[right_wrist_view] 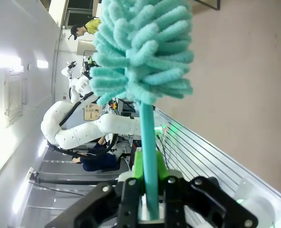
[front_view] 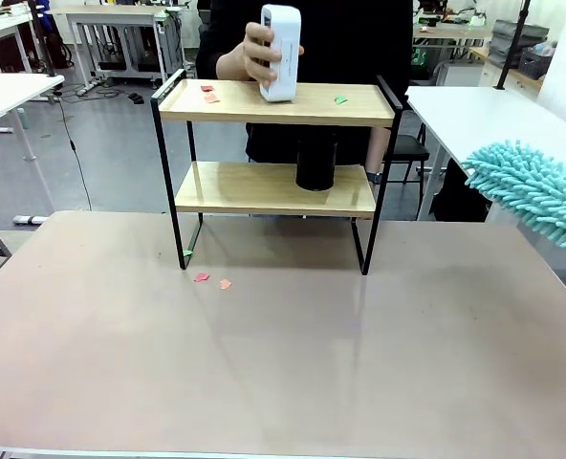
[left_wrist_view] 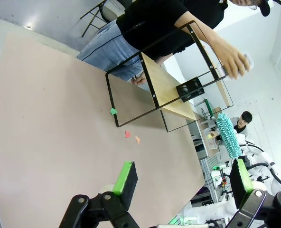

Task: Clean the shelf.
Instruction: Clean the remaining tier of the Shelf with the Duster once objects are removed.

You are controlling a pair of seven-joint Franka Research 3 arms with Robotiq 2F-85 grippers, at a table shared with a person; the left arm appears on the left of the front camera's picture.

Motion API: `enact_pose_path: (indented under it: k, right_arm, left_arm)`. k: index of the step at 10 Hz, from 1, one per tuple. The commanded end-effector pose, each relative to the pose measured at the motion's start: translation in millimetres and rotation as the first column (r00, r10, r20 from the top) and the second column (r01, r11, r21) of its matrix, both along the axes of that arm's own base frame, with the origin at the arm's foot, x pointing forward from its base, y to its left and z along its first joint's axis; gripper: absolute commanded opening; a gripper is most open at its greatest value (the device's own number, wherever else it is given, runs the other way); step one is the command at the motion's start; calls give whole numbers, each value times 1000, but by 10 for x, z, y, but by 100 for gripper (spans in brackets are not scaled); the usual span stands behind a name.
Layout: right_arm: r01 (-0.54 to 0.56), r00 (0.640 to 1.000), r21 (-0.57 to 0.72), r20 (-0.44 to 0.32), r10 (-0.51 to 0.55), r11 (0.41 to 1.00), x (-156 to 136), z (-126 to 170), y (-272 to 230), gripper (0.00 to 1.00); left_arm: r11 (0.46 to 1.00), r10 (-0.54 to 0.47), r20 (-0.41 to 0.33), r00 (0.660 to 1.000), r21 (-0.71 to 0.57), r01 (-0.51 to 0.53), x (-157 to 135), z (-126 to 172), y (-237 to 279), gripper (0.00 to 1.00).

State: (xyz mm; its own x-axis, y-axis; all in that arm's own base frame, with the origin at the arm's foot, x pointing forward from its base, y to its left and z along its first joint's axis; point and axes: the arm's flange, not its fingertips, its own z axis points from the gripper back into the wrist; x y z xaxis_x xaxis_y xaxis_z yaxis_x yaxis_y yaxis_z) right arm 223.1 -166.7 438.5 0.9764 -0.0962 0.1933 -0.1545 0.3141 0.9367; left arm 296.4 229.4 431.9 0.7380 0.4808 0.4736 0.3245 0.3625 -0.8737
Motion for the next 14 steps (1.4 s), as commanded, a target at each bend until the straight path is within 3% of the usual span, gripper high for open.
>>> enact_pose_path:
  k: [1,5,6,7,10,11,14]
  right_arm:
    - [6,1000,12,-12,-6,1000,-17,80,12,0]
    - [6,1000,12,-12,-6,1000,-17,80,12,0]
    - [0,1000,0,0,0,1000,0,0,0,12]
    - [2,1000,-38,-10,-2,999,62,181,76,12]
    - [100,989,-246,133,-69,964,133,1465,463,12]
    - [91,987,-314,157,-43,945,222,1921,774,12]
    - [86,974,-508,223,34,857,624,2336,1797,12]
  left_arm:
    - [1000,-1,29,1000,-1,1,4,6,-15,100]
    - [1000,-1,29,1000,-1,1,4,6,-15,100]
    - [1000,-1,29,1000,-1,1,4,6,-15,100]
    - [1000,-1,29,1000,-1,1,4,6,-15,100]
    - [1000,-1,29,1000,-1,1,4,6,-15,100]
    - [1000,-1,29,1000,-1,1,4,6,-15,100]
    - [1000,-1,29,1000,-1,1,4,6,-15,100]
